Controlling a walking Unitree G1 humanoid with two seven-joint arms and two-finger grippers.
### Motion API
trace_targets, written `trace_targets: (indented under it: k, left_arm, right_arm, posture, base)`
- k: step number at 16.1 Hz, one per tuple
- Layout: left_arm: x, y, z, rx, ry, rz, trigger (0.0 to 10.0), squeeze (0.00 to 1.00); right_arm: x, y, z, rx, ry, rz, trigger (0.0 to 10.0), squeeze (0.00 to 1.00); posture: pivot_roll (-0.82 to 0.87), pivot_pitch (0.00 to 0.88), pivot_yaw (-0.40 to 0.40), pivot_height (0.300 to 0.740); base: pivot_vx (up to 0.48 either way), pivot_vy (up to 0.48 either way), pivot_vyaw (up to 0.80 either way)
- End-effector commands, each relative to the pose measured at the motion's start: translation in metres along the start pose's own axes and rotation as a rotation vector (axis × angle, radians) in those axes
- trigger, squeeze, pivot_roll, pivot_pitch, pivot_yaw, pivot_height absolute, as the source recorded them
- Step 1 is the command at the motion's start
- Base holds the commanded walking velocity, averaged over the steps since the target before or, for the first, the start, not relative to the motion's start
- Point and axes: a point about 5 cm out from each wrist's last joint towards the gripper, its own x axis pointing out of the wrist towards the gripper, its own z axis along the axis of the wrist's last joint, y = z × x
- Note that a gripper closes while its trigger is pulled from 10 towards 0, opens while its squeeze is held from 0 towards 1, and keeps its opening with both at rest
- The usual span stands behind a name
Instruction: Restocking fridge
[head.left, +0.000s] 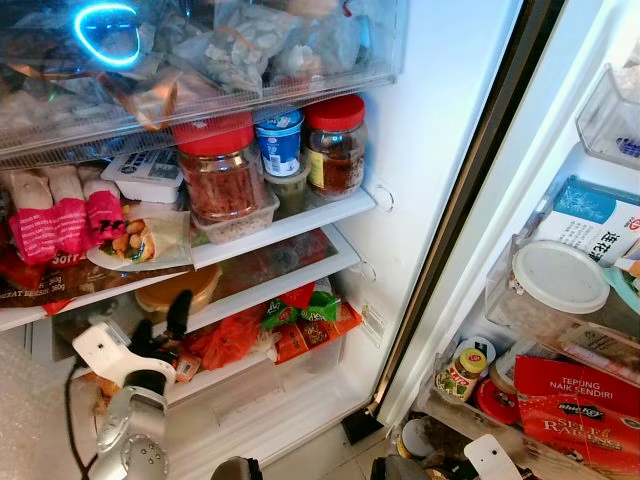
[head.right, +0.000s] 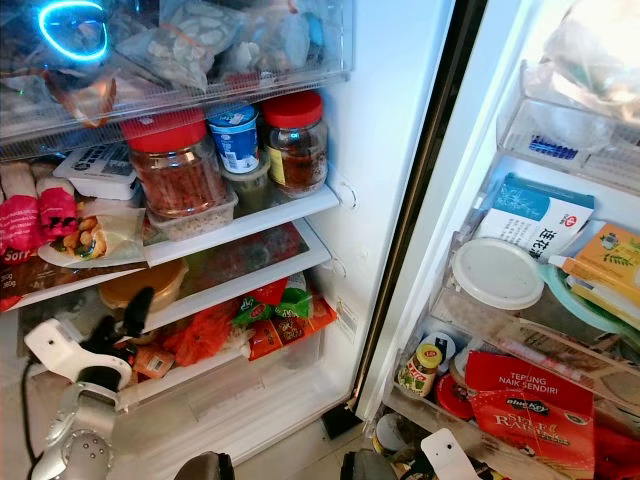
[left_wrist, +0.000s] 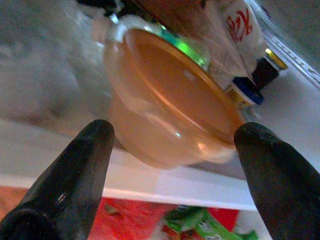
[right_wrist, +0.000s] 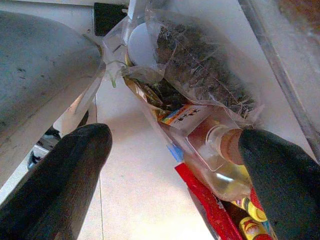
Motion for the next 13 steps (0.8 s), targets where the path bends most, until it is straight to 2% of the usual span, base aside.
trace_targets:
  k: [1,5,8,10,13]
  left_arm:
    - [0.002,-0.006,-0.002,-0.017,0.017,-0.019,10.0,0.00]
    - [0.020,-0.015,-0.006,-0.099,0.033,-0.037,10.0,0.00]
    - [0.036,-0.027,-0.007,-0.118,0.048,-0.070,10.0,0.00]
    - [0.043,-0.028,-0.011,-0.123,0.059,-0.072,10.0,0.00]
    - [0.041,-0.029,-0.012,-0.114,0.062,-0.086,10.0,0.00]
  right_arm:
    - [0.000,-0.003,0.001,-0.007,-0.007,-0.010,10.0,0.00]
    - [0.000,-0.003,0.001,-0.005,-0.007,-0.014,10.0,0.00]
    - [-0.001,-0.003,0.000,-0.002,-0.006,-0.017,10.0,0.00]
    - [-0.001,-0.003,0.000,-0.001,-0.006,-0.018,10.0,0.00]
    - [-0.001,-0.004,0.000,0.004,-0.005,-0.021,10.0,0.00]
  posture:
    - [-0.10,0.020,-0.035,0.636]
    - [-0.11,0.008,-0.031,0.636]
    - [-0.12,0.005,-0.028,0.636]
    - [-0.12,0.009,-0.031,0.636]
    - [-0.12,0.018,-0.030,0.636]
  base:
    - [0.000,0.000,0.00]
    - [0.000,0.000,0.00]
    - [0.000,0.000,0.00]
    - [0.000,0.000,0.00]
    - [0.000,0.000,0.00]
